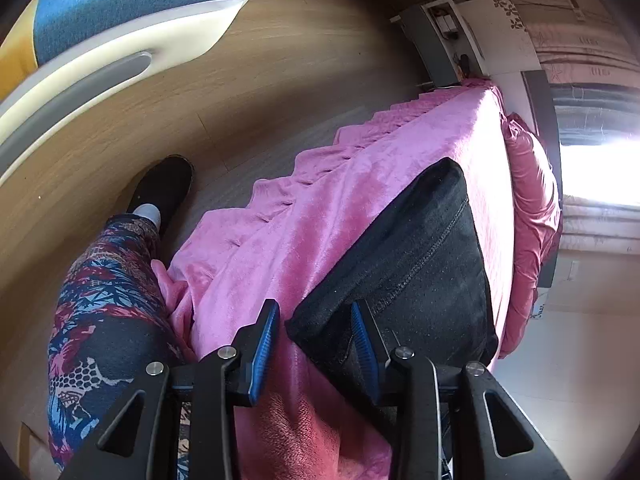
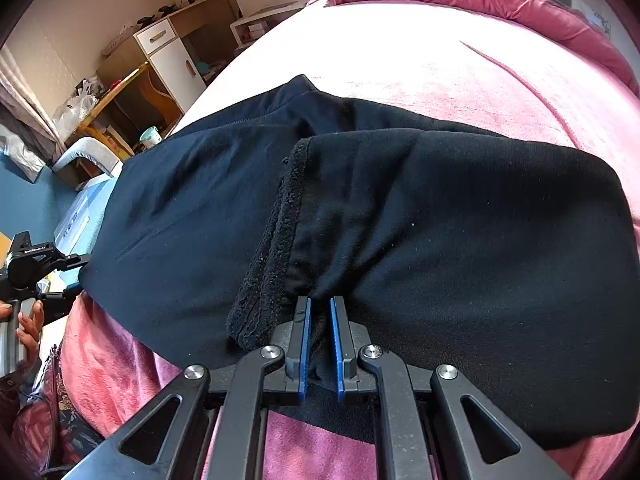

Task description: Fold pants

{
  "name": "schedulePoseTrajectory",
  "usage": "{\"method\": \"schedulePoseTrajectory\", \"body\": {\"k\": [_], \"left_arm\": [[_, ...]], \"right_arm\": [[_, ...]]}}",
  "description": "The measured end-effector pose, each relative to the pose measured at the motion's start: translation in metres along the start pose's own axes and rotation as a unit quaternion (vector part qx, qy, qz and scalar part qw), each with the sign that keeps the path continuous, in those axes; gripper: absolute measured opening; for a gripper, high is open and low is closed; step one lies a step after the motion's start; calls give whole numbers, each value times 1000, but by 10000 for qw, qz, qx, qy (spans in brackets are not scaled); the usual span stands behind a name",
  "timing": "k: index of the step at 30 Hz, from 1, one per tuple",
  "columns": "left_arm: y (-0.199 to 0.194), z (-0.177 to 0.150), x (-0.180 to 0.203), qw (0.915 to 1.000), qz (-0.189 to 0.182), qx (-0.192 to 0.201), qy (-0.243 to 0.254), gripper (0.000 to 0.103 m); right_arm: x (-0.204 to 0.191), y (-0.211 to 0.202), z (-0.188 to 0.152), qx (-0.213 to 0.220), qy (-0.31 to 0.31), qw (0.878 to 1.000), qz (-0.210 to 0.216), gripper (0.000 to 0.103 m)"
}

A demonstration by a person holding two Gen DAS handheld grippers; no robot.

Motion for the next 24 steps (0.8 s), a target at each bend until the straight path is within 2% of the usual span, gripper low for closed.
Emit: {"method": "schedulePoseTrajectory", "body": {"k": [8, 10, 11, 13, 16, 18, 20, 23, 24], "left_arm": [[3, -3, -1, 9999, -29, -16, -105, 38], [3, -4, 0, 10000, -82, -3, -46, 31], [1, -5, 3, 9999, -57, 51, 74, 30], [-3, -8, 12, 9992, -3, 195, 358, 17], [-14, -12, 30, 9962, -4, 415, 768, 12], [-24, -21, 49, 9914, -158, 561, 1168, 12], [-38, -38, 80, 9807, -467, 643, 1784, 11], [-53, -87, 133, 9483, -911, 593, 2981, 11], [-53, -103, 145, 9372, -1032, 512, 3291, 11]], "right_arm": [[-3, 2, 0, 11, 15, 10000, -36, 10], [-3, 1, 0, 16, 10, 10000, -43, 10], [-3, 1, -1, 19, 3, 10000, -48, 10], [-3, 1, -1, 23, -11, 10000, -59, 10], [-4, 1, 0, 19, -32, 10000, -54, 10], [-4, -1, 2, -17, -78, 10000, -35, 11], [0, -9, 6, -4, 29, 10000, 5, 13], [5, -31, 19, 358, 117, 9992, 151, 14], [5, -38, 25, 477, 169, 9979, 404, 17]]}}
Point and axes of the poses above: each gripper's, at about its wrist camera, not at the fingertips, and y roughly the way its jaws point, x to its right, z to its top, the point moved 5 cm from there along y, roughly the way its jaws point, and after that the axes turned 11 degrees about -y, right-handed, at the moved point
